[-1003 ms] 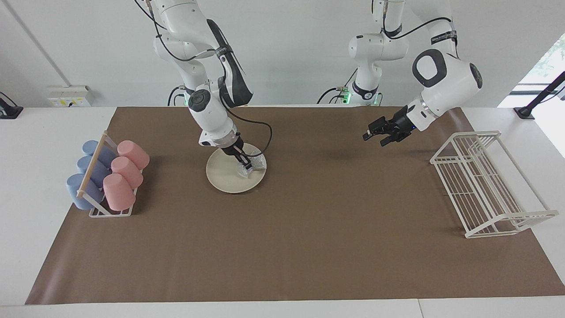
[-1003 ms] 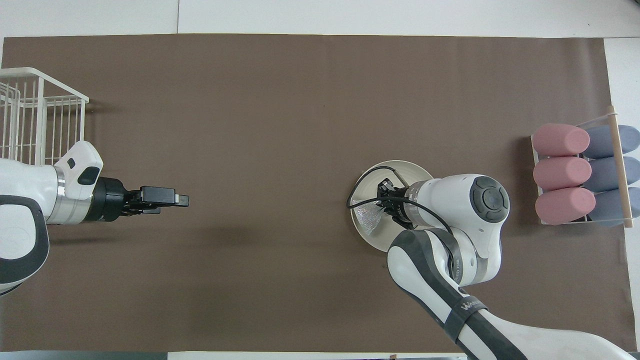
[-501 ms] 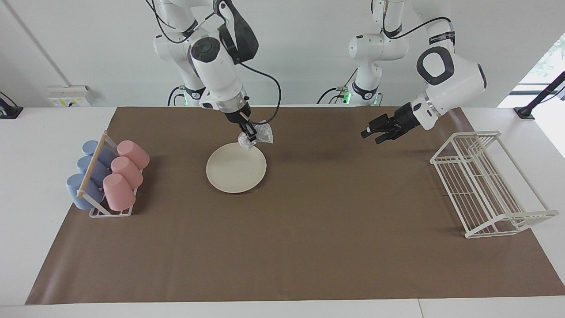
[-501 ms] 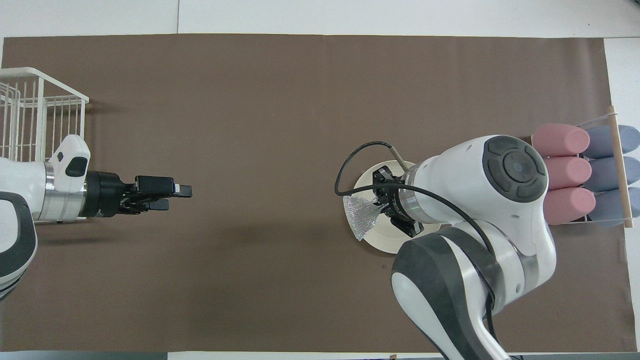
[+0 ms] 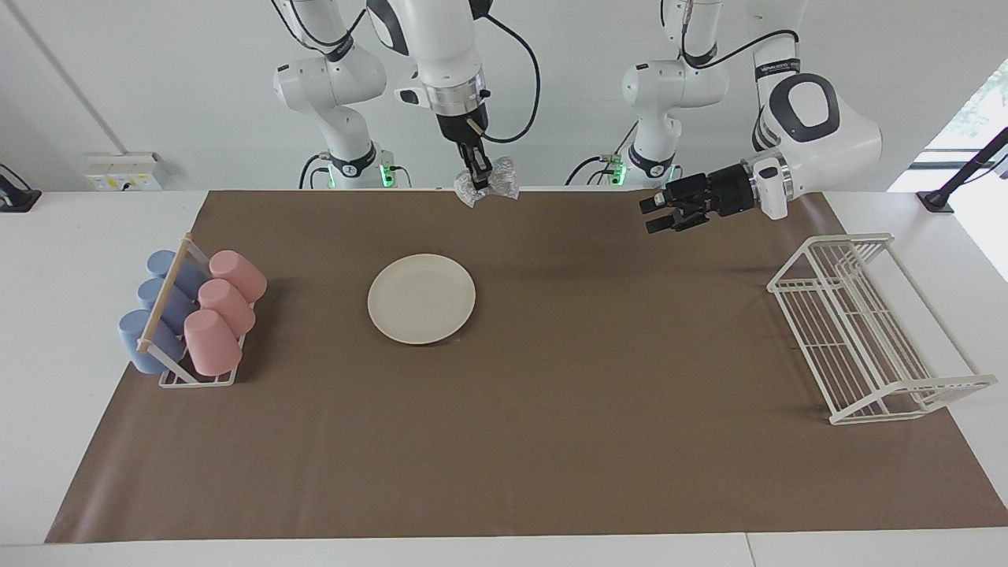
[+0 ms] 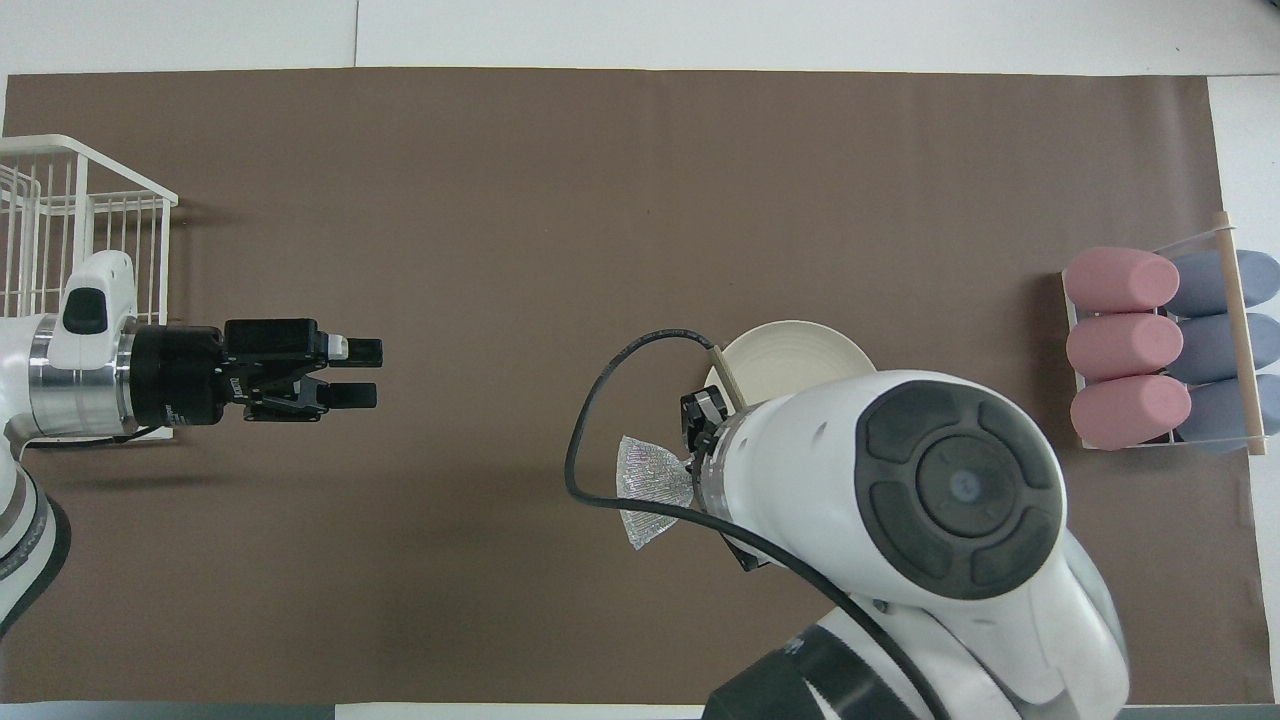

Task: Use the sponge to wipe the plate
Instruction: 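Lift the scrubber off the plate toward the left gripper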

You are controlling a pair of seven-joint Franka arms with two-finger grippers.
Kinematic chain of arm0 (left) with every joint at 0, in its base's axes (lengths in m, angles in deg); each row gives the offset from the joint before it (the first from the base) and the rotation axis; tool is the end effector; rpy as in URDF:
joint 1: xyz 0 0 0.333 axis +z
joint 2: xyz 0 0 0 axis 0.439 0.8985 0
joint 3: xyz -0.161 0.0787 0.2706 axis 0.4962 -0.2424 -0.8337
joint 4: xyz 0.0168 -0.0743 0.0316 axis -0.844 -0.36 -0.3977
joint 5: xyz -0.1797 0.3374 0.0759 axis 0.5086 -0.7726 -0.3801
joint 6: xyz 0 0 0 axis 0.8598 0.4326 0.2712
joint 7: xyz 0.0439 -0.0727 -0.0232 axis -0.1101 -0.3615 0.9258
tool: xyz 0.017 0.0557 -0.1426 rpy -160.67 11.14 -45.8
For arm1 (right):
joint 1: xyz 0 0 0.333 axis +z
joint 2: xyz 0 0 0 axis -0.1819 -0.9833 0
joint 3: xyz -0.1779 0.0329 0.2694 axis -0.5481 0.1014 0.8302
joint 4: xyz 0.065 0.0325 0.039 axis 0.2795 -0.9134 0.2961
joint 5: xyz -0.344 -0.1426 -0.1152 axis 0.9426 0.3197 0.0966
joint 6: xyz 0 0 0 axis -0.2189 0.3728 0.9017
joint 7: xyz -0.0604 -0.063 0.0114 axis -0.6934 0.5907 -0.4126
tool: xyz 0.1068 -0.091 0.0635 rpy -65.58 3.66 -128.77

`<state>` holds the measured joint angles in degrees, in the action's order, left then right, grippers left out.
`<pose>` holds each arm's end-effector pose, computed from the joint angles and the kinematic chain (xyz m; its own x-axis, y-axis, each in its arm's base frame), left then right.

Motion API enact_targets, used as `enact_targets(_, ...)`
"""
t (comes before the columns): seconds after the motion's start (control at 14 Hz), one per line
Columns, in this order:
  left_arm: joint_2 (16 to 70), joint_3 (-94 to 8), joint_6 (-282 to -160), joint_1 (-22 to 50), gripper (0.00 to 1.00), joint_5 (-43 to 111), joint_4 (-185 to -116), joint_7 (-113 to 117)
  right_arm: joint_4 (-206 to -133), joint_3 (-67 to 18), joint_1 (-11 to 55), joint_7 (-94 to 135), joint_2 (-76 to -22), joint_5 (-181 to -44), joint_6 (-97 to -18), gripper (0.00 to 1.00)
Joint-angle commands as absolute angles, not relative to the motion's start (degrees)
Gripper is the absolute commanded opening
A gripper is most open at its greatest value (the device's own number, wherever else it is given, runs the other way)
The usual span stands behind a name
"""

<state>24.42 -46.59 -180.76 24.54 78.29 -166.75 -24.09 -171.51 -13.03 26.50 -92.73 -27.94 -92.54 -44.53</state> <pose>0.4806 -0.1394 0.4763 0.9694 0.0502 -0.2402 0.2417 -0.3657 0.8988 0.4253 0.3338 0.5355 0.3082 -0.9382 -0.1573 -0.9512 -0.3063 -0.0367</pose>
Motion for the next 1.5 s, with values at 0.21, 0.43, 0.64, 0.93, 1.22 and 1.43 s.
enact_targets(0.21,21.7,-46.3,-179.0,20.3,1.0,83.0,-171.5,-34.6,-166.7,-12.6,30.5,-103.8,-33.1,-90.7,-48.1,0.0)
enact_targets(0.43,20.3,-46.3,-181.8,15.8,1.0,87.6,-174.8,-35.5,-166.7,-12.6,30.5,-103.7,-33.2,-90.6,-48.1,0.0)
enact_targets(0.64,20.4,-46.0,-183.7,11.3,1.0,89.5,-175.0,-36.1,-166.7,-12.6,30.5,-103.6,-33.3,-90.6,-48.1,0.0)
enact_targets(0.93,20.5,-46.0,-185.9,7.5,1.0,91.4,-175.4,-36.0,-166.7,-12.6,30.5,-103.5,-33.3,-90.6,-48.1,0.0)
enact_targets(1.22,20.4,-46.0,-187.0,6.4,0.33,91.6,-175.8,-35.7,-166.7,-12.6,30.5,-103.2,-33.3,-90.6,-48.0,0.0)
enact_targets(1.43,20.4,-46.0,-186.8,6.9,0.0,91.6,-175.8,-33.2,-166.7,-12.6,30.4,-103.2,-33.3,-90.6,-48.0,0.0)
